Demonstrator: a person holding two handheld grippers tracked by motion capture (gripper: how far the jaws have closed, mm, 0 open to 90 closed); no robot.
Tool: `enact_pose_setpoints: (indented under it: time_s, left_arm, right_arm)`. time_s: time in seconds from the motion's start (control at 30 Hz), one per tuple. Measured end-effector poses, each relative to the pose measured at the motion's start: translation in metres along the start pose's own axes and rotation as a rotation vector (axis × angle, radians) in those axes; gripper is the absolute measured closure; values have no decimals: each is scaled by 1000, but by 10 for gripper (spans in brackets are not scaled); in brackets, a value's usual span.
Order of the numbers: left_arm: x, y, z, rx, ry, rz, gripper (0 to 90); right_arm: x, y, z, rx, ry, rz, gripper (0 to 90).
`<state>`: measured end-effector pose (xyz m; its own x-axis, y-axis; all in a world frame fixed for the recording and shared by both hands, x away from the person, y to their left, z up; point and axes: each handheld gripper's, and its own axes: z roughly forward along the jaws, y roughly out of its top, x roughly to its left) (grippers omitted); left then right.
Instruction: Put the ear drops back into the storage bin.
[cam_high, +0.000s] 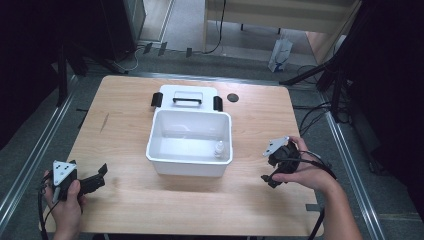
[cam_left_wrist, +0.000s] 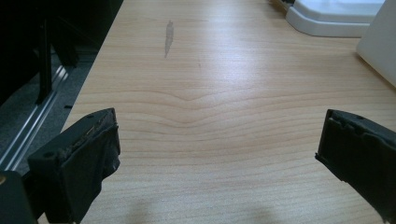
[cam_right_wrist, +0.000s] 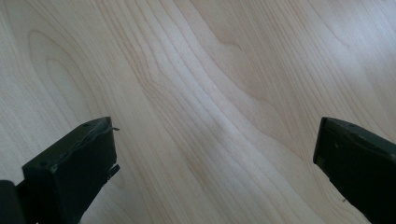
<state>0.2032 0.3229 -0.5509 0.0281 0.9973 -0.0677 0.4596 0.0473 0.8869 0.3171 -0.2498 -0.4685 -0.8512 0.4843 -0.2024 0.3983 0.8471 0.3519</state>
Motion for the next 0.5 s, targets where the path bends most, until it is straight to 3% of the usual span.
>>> enact_pose_setpoints:
  time_s: [0.1,0.2,0.27,0.4,0.5]
  left_arm:
    - [0,0,0,0,0,-1,0]
    - [0,0,0,0,0,-1,0]
    - [0,0,0,0,0,0,0]
    - [0,0,0,-1,-1,-2,0]
    - [0,0,0,-1,1,1,0]
  right_arm:
    - [2,-5,1,-15,-6,15,0]
    - [7,-17,5,-76,-24,54,0]
    - [8,-19,6,-88,-27,62,0]
    - [14,-39,13,-151,-29,135,0]
    - [18,-51,15,-200,-69,173,0]
